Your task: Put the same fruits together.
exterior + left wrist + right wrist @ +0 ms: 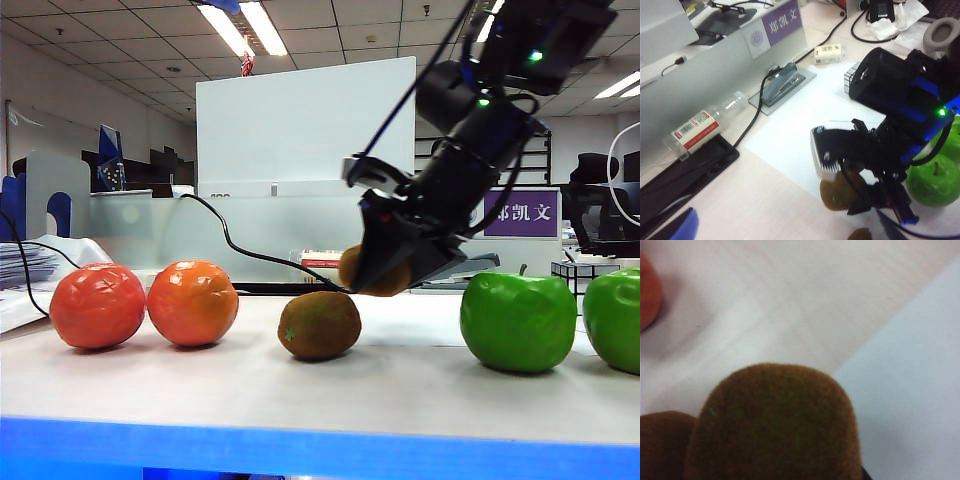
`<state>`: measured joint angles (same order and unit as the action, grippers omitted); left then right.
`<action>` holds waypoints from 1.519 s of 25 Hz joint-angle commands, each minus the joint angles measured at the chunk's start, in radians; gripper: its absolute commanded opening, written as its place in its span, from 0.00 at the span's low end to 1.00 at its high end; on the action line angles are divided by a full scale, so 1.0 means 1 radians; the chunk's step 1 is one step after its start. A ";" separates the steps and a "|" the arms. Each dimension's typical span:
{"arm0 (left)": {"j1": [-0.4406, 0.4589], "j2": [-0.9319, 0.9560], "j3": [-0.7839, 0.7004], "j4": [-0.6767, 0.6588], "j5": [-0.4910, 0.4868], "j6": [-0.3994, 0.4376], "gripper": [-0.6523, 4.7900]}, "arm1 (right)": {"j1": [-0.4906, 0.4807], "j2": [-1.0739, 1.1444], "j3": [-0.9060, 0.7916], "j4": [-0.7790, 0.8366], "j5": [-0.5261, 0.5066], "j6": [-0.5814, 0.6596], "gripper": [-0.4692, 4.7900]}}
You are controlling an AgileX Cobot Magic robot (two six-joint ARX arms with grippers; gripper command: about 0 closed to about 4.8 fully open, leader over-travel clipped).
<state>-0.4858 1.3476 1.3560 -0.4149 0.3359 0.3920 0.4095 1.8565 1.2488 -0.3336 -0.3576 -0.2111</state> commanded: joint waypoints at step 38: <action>0.001 -0.101 0.004 -0.009 -0.004 -0.006 1.00 | 0.022 0.041 0.000 -0.030 0.022 -0.026 0.42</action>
<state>-0.4862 1.2514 1.3563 -0.4313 0.3351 0.3882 0.4301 1.8992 1.2469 -0.3679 -0.3321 -0.2329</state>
